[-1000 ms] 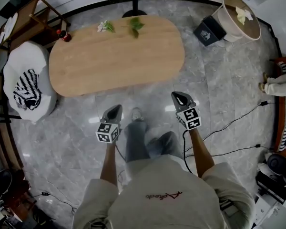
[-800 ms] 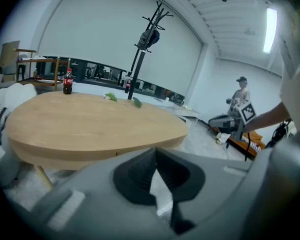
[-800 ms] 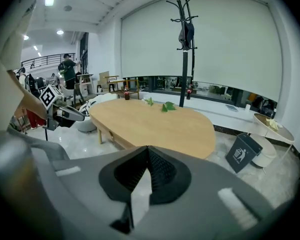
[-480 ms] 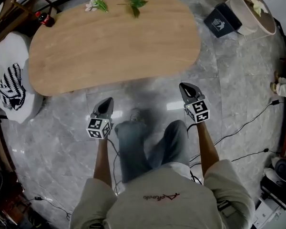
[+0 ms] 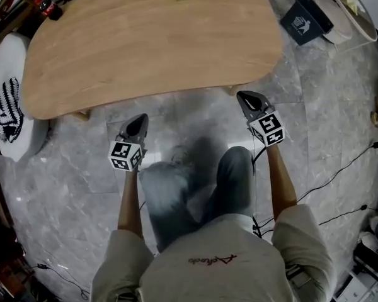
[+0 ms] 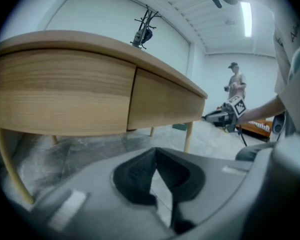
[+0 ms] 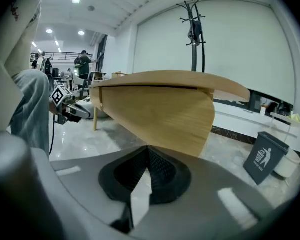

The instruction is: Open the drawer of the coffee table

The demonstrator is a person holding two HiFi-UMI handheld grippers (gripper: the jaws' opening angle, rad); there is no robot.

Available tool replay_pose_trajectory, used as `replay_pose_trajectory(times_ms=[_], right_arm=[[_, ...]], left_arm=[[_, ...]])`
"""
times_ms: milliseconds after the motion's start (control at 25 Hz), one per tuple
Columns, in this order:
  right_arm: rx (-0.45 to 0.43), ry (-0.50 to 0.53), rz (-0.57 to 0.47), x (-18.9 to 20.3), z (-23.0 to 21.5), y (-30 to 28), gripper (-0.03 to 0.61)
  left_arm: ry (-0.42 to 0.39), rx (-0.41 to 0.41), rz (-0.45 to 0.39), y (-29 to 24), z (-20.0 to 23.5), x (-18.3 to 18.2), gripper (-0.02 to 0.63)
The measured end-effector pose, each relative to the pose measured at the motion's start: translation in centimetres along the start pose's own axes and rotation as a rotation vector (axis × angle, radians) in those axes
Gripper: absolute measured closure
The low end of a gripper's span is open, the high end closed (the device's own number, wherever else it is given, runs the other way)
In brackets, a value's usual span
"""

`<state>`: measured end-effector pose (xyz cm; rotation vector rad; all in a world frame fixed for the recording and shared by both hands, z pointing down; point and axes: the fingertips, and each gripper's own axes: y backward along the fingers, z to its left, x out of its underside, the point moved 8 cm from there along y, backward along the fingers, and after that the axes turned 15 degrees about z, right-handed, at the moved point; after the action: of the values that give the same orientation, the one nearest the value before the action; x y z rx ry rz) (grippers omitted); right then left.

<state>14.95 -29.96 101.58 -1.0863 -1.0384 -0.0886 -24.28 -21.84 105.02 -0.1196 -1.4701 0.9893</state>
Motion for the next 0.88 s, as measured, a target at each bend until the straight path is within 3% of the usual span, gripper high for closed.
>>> replay_pose_trajectory(times_ms=[320, 440, 640, 880], right_arm=[[0.016, 0.161, -0.032, 1.5, 0.1, -1.1, 0.575], [0.015, 0.188, -0.037, 1.4, -0.6, -0.1, 0.575], [-0.046, 0.051, -0.129, 2.2, -1.5, 1.0, 0.575], [-0.346, -0.160, -0.222, 3.2, -1.7, 0.2, 0.575]], left_arm=[[-0.088, 0.006, -0.060, -2.3, -1.0, 0.8, 0.617], [-0.081, 0.021, -0.095, -2.2, -1.8, 0.0, 0.617], [-0.053, 0.112, -0.159, -2.1, -2.6, -1.1, 0.617], [0.122, 0.335, -0.263, -3.6, -2.3, -1.8, 0.617]])
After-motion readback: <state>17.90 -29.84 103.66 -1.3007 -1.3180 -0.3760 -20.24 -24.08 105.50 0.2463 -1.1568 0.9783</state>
